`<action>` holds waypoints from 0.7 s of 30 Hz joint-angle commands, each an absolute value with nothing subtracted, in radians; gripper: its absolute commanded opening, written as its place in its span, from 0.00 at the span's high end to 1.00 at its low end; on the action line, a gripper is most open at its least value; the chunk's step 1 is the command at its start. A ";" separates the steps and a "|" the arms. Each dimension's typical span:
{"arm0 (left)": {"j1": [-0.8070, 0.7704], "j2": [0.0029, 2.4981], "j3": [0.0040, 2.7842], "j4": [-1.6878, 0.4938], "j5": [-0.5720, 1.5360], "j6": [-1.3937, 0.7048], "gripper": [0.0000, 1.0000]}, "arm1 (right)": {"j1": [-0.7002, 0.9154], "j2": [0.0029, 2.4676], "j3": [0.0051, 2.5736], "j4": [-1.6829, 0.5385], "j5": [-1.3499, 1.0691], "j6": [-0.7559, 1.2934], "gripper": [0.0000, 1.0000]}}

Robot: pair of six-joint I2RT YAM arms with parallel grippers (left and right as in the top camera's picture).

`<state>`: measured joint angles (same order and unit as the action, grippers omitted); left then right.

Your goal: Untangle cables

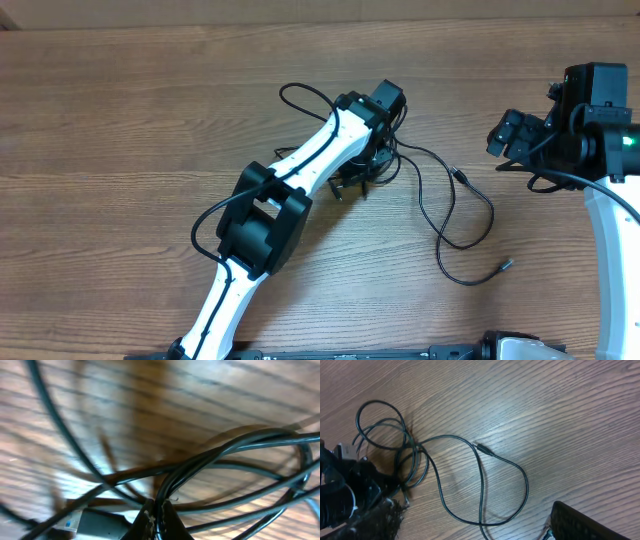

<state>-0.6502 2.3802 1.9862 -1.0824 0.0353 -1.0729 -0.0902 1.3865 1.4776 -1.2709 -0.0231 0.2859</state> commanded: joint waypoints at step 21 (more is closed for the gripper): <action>-0.566 1.857 2.047 -1.218 0.154 -0.415 0.96 | 0.064 1.530 1.498 -1.134 -0.712 0.226 0.03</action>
